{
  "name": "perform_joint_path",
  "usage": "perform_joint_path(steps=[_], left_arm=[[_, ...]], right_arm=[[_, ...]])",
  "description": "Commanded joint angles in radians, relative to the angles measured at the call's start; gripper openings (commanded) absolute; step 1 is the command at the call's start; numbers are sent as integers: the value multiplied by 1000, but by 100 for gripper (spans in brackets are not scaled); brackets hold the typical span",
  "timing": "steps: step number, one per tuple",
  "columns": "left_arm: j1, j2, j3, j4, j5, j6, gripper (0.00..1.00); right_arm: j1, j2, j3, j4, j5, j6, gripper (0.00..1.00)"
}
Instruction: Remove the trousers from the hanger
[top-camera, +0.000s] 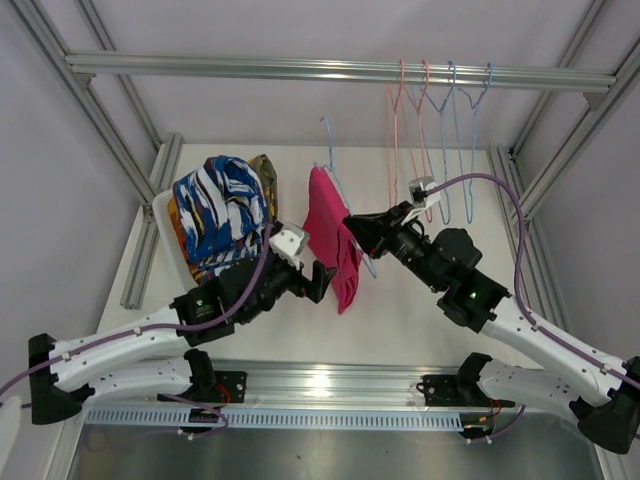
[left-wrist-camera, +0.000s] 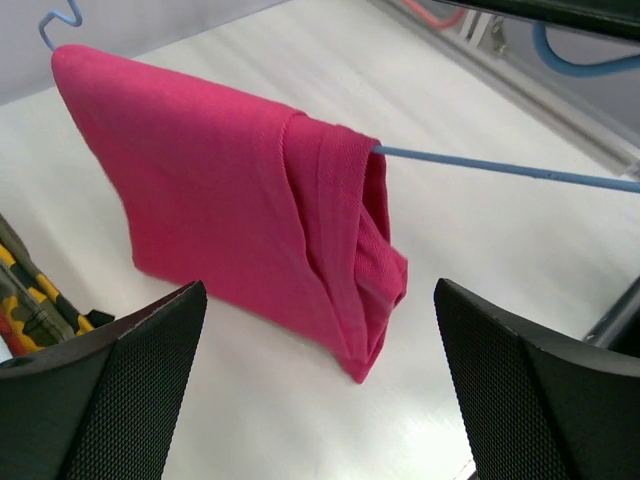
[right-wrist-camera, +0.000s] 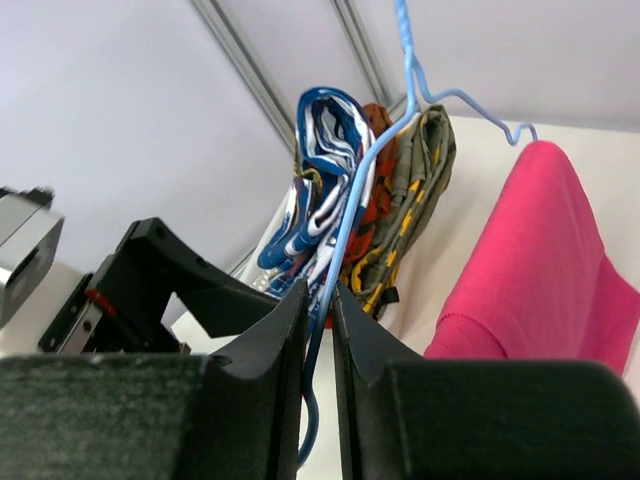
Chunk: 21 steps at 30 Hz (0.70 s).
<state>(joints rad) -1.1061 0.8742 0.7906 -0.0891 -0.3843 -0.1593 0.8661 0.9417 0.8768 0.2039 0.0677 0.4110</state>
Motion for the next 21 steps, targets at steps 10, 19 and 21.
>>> perform_joint_path(steps=[10, 19, 21], left_arm=[[-129, 60, -2, 34, -318, 110, 99], [-164, 58, -22, 41, -396, 64, 99], [-166, 69, -27, 48, -399, 21, 99]], right_arm=[[11, -18, -163, 282, 63, 86, 0], [43, -38, -211, 284, 92, 120, 0], [60, -44, -199, 272, 109, 123, 0]])
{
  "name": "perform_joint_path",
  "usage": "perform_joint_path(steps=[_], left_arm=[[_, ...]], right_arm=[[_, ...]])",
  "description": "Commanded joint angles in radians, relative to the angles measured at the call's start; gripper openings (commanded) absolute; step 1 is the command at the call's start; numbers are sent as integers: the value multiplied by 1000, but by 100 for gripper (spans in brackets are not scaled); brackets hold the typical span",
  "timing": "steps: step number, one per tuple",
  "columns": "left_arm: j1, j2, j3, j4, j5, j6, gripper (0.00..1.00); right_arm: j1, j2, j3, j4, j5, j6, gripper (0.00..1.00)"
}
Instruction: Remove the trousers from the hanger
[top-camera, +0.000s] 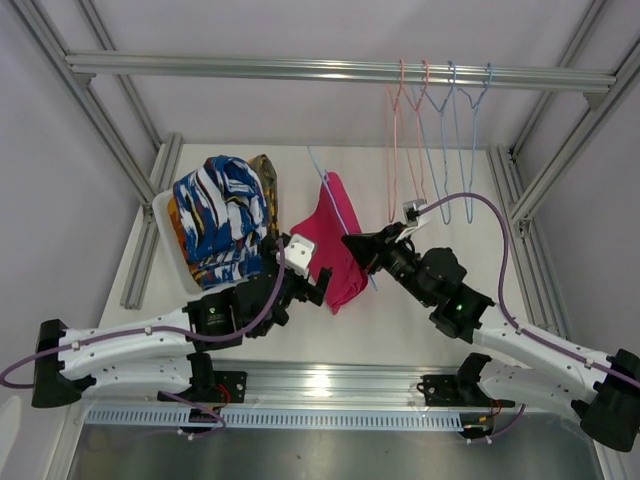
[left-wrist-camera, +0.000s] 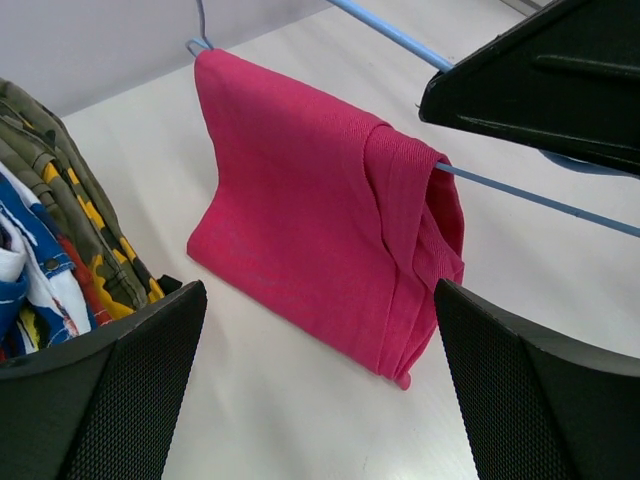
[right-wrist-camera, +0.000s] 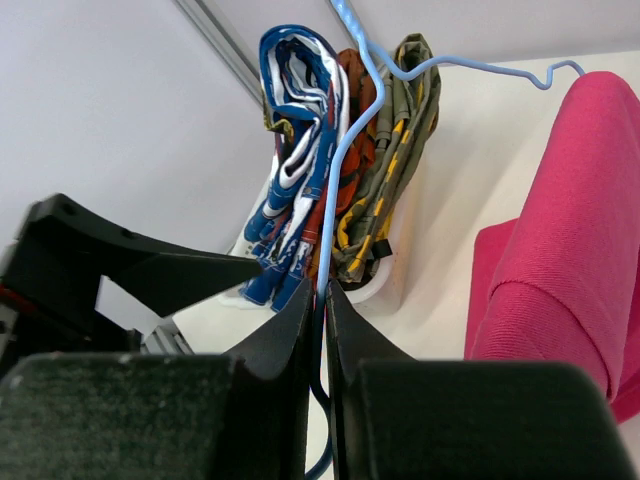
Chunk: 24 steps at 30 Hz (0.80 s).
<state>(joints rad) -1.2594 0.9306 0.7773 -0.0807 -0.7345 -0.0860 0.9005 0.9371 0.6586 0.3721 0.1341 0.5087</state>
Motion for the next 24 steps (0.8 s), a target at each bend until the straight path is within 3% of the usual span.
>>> perform_joint_path(steps=[1, 7, 17, 24], left_arm=[[-14, 19, -25, 42, -51, -95, 100], [-15, 51, -118, 228, -66, -158, 99], [-18, 206, -78, 392, -117, -166, 99], [-3, 300, -26, 339, -164, -216, 99]], right_arm=[[29, -41, 27, 85, 59, 34, 0], [66, -40, 79, 28, 104, 65, 0], [95, -34, 104, 27, 131, 94, 0], [110, -38, 99, 33, 130, 99, 0]])
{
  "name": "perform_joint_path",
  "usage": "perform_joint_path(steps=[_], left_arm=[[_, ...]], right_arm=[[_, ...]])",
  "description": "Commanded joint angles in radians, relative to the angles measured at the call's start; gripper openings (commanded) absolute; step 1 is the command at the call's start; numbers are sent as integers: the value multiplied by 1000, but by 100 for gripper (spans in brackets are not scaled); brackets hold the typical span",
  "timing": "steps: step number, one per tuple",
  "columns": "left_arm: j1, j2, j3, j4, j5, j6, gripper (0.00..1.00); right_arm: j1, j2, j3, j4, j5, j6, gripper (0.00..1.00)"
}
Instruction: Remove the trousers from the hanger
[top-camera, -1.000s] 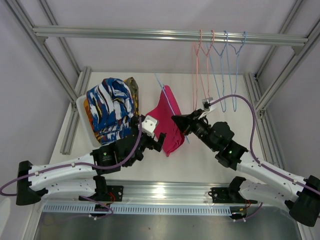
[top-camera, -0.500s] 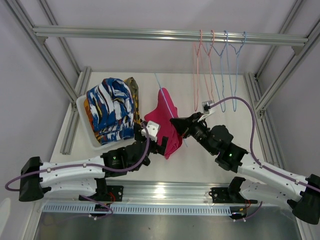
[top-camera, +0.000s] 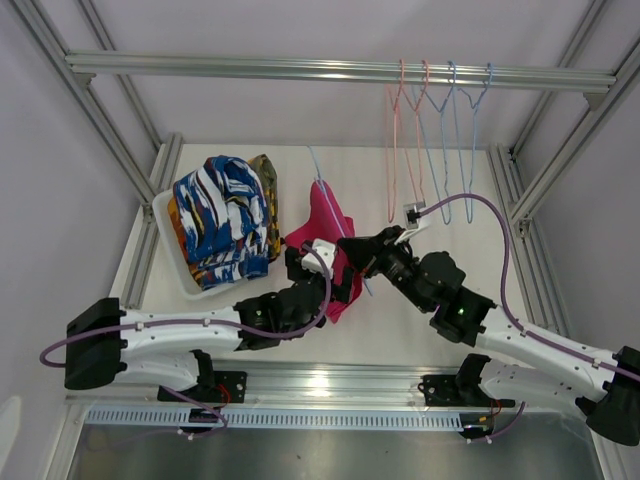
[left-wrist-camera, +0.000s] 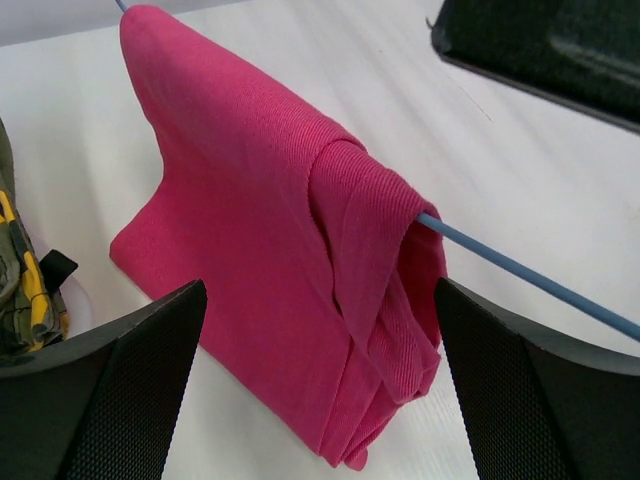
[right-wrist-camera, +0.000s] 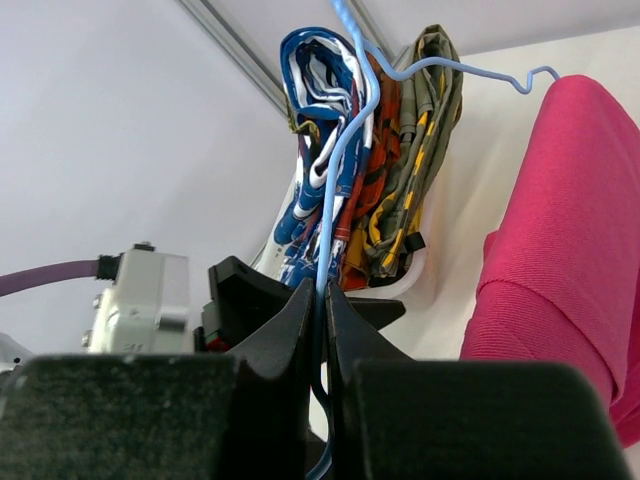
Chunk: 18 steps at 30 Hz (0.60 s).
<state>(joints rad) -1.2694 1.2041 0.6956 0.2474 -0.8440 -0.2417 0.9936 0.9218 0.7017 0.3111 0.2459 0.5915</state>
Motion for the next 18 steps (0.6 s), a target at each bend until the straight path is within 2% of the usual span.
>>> perform_joint_path(steps=[1, 18], left_arm=[[13, 34, 62, -19, -56, -115, 99], [99, 95, 56, -19, -40, -169, 99]], right_arm=[[19, -24, 56, 91, 20, 16, 0], [31, -87, 18, 91, 7, 40, 0]])
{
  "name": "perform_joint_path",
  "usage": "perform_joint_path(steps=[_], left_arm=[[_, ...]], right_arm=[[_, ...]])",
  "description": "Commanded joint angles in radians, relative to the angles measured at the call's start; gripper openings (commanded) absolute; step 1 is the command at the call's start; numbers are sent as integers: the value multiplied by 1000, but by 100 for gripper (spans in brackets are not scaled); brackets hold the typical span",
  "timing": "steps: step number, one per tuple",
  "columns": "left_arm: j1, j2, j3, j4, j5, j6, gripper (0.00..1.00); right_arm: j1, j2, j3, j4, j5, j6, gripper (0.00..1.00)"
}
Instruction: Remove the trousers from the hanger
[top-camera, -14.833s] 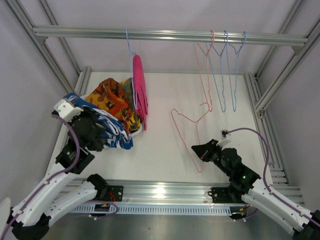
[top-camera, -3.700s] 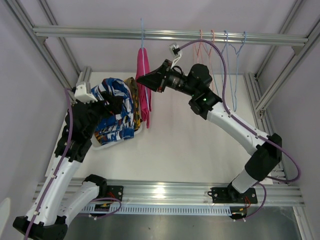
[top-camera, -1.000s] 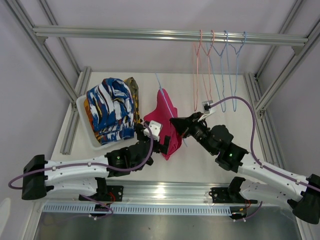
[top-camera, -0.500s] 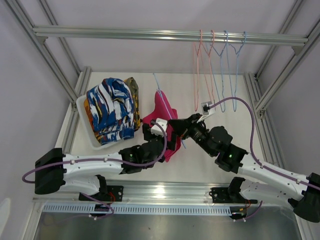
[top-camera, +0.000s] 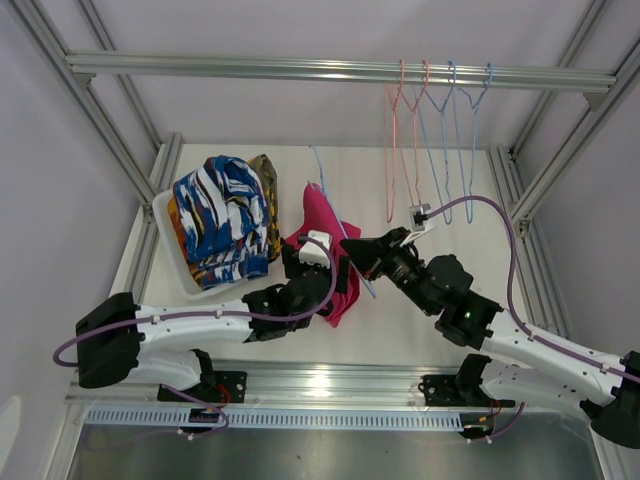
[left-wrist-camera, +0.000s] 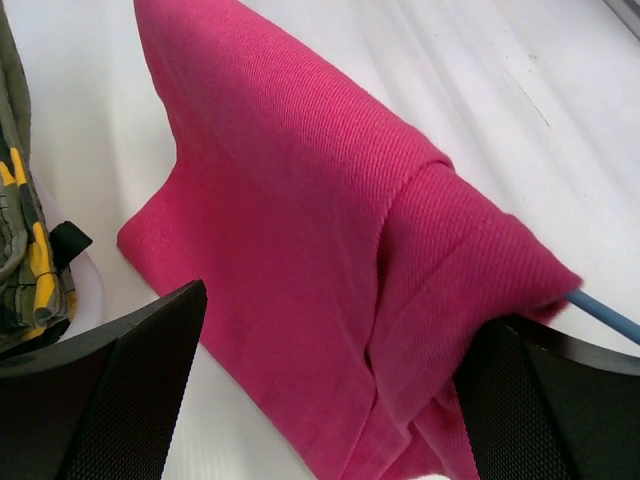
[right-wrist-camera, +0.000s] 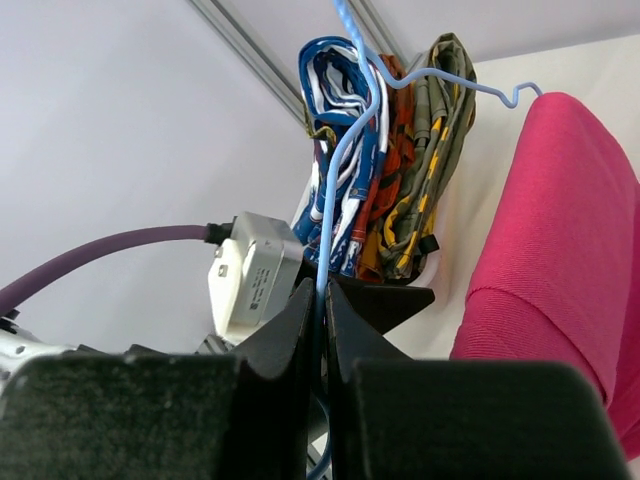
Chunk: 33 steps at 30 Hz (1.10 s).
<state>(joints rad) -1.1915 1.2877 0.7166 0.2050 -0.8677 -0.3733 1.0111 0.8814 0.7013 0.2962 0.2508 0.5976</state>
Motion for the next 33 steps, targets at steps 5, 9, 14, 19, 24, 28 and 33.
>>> perform_joint_path(steps=[5, 9, 14, 19, 24, 28, 33], left_arm=[[27, 24, 38, 39, -17, -18, 99], [38, 22, 32, 50, -13, -10, 99], [43, 13, 23, 69, -17, 16, 81], [70, 18, 30, 79, 1, 36, 53], [92, 13, 29, 103, 7, 51, 37], [102, 28, 40, 123, 19, 74, 29], [110, 30, 41, 139, 52, 83, 1]], right_arm=[[15, -71, 9, 80, 5, 27, 0], [17, -96, -14, 67, 13, 25, 0], [17, -110, -36, 60, 22, 30, 0], [20, -121, -39, 63, -19, 48, 0], [41, -136, -42, 38, -5, 48, 0], [63, -134, -51, 46, -4, 53, 0], [78, -134, -62, 40, 31, 42, 0]])
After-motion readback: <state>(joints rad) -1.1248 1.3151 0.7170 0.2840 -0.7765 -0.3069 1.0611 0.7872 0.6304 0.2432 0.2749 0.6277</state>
